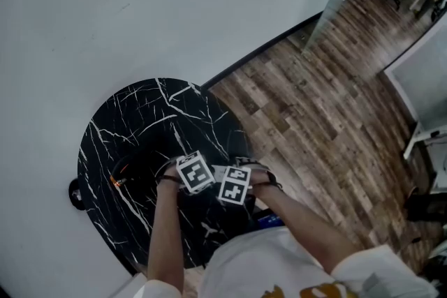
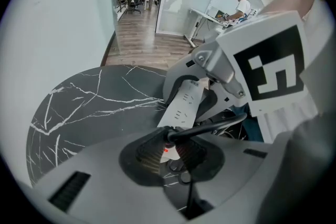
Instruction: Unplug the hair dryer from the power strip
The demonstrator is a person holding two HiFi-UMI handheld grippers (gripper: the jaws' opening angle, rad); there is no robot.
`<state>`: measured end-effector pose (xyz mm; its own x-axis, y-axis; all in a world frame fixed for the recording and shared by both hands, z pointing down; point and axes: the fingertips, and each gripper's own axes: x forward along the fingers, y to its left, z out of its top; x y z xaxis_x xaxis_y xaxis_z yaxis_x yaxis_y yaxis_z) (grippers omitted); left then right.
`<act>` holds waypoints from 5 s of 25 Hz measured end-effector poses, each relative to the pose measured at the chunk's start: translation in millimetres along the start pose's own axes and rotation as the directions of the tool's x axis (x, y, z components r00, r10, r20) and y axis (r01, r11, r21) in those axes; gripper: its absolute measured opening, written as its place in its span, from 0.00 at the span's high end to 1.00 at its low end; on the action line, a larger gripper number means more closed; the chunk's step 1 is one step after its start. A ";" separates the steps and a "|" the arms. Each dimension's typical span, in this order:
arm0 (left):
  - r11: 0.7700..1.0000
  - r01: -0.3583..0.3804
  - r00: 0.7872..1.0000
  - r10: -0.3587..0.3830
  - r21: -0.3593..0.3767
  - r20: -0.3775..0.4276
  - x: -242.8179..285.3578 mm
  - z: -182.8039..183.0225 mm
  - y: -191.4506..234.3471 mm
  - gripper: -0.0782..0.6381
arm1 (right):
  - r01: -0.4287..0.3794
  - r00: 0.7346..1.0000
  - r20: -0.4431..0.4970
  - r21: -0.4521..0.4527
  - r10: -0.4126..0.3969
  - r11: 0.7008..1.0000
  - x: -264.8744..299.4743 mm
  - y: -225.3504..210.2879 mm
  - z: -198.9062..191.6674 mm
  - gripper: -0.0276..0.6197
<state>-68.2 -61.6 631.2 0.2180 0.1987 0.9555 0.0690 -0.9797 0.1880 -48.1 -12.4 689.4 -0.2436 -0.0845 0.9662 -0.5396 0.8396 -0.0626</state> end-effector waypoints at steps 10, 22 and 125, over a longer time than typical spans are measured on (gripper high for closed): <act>0.999 -0.041 0.999 0.041 -0.009 -0.008 4.5 -5.4 -11.1 0.81 | -0.002 1.000 -0.003 -0.002 0.002 1.000 0.0 -0.5 1.1 0.54; 1.000 0.014 1.000 -0.014 -0.009 -0.019 2.1 -3.5 -5.0 0.81 | -0.004 1.000 -0.007 -0.001 0.004 1.000 -1.1 -0.5 1.0 0.54; 0.895 -0.285 0.912 0.364 -0.343 0.191 -4.6 -64.1 -21.3 0.68 | 0.032 0.979 0.197 0.110 -0.054 0.993 -15.5 -6.0 1.4 0.54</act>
<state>-133.1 -43.2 637.3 0.4097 -0.1706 0.8961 -0.3341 -0.9422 -0.0265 -42.2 -16.9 674.5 -0.3683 -0.2333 0.9000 -0.6322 0.7726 -0.0584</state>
